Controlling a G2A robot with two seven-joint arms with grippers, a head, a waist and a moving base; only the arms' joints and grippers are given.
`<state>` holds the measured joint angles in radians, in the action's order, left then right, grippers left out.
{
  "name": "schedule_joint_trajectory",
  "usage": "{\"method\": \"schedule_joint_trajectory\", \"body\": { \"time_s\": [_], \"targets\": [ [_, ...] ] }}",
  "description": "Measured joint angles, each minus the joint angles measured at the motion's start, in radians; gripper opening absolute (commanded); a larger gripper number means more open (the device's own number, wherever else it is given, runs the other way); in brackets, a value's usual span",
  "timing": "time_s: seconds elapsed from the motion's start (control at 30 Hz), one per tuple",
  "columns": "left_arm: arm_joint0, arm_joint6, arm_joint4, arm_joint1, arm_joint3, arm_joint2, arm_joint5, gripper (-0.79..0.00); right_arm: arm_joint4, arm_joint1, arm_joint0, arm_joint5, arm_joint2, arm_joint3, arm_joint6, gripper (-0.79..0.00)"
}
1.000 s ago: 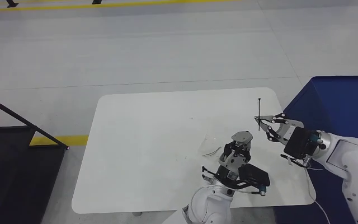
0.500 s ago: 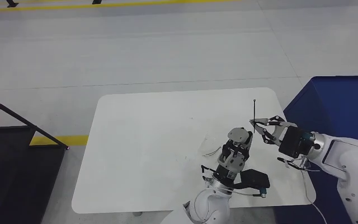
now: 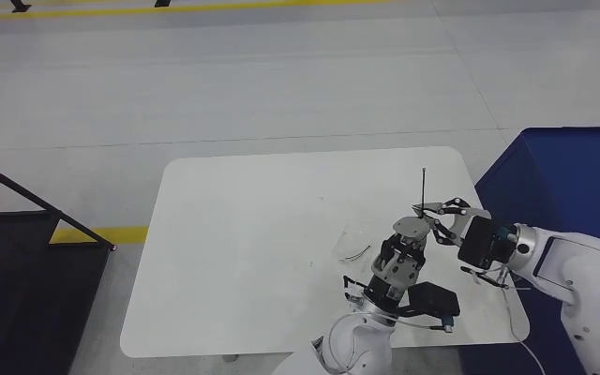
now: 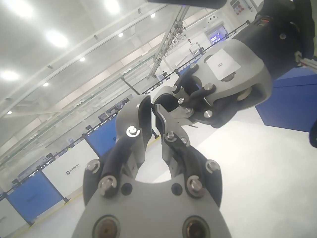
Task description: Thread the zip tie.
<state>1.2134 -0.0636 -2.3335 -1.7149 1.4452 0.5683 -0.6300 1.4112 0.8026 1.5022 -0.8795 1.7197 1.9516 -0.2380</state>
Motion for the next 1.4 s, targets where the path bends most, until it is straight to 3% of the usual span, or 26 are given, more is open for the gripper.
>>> {"method": "schedule_joint_trajectory", "body": {
  "time_s": [0.47,0.87,1.17,1.33,1.37,1.4],
  "targets": [
    [-0.005,0.022,-0.018,-0.006,-0.023,0.005,-0.002,-0.785,-0.034,0.002,-0.005,0.0,0.021,-0.025,-0.03,-0.785],
    [0.008,0.07,-0.135,0.003,-0.04,-0.005,0.134,-0.785,-0.116,0.003,-0.027,-0.012,0.043,-0.054,0.03,-0.785],
    [0.007,0.019,-0.008,0.005,0.013,-0.004,-0.021,-0.785,-0.101,0.003,-0.023,-0.032,0.035,-0.035,0.045,-0.785],
    [-0.002,0.002,-0.002,0.001,-0.012,-0.013,-0.029,-0.613,-0.081,0.004,-0.014,-0.038,0.025,-0.031,0.03,-0.785],
    [-0.004,0.0,-0.002,0.0,-0.016,-0.016,-0.028,-0.548,-0.078,0.004,-0.013,-0.041,0.023,-0.031,0.027,-0.785],
    [-0.005,-0.002,-0.003,-0.001,-0.019,-0.017,-0.029,-0.554,-0.077,0.005,-0.012,-0.046,0.021,-0.03,0.025,-0.785]
  ]
}}
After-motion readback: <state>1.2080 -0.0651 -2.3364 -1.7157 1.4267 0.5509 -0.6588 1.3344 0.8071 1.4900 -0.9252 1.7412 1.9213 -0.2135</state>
